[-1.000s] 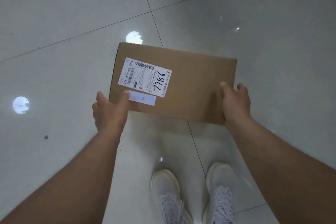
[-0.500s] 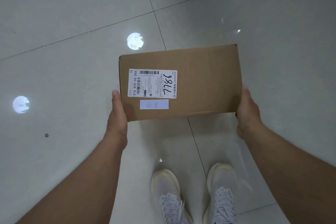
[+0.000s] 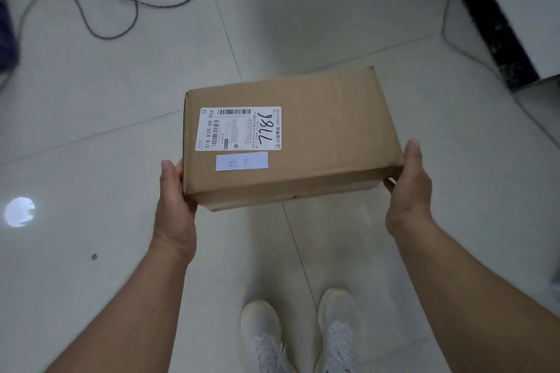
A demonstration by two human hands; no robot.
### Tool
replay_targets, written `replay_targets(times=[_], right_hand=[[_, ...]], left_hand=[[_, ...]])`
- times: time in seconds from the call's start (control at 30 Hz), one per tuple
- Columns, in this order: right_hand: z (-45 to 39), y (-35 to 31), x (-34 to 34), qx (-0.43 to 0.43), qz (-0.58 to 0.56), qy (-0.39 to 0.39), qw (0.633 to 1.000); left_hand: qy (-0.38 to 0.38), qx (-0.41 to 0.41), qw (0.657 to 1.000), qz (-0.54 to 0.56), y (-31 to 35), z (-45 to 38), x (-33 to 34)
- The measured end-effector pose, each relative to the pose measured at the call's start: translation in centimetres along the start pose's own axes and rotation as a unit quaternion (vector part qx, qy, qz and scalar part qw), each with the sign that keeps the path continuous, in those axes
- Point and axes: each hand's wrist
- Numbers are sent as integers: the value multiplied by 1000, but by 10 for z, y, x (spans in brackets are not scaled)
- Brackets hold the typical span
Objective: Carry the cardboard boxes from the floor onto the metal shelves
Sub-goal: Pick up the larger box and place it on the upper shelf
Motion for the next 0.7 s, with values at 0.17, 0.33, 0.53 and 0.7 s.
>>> replay_targets(times=[0.17,0.33,0.53,0.7], right_hand=[[42,-69,-20,-39,-20,11,999],[89,-134,-39,-91,-30,8,995],[157,-201,-73,-150,-41,-38,987],[214,-242,-112,-185,-60,-79,978]], left_hand=[[-25,43,998,26,73,19,19],[-47,81,995,43,158,44,38],[-47,109,992,35,250,85,35],[-71,144,986,31,318,125,27]])
Point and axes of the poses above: each hand's wrist, its own z-axis away from the middle knuckle, its own x-axis out of the palm, y = z × x, and after that the axes turned 11 degrees about x, right-handed
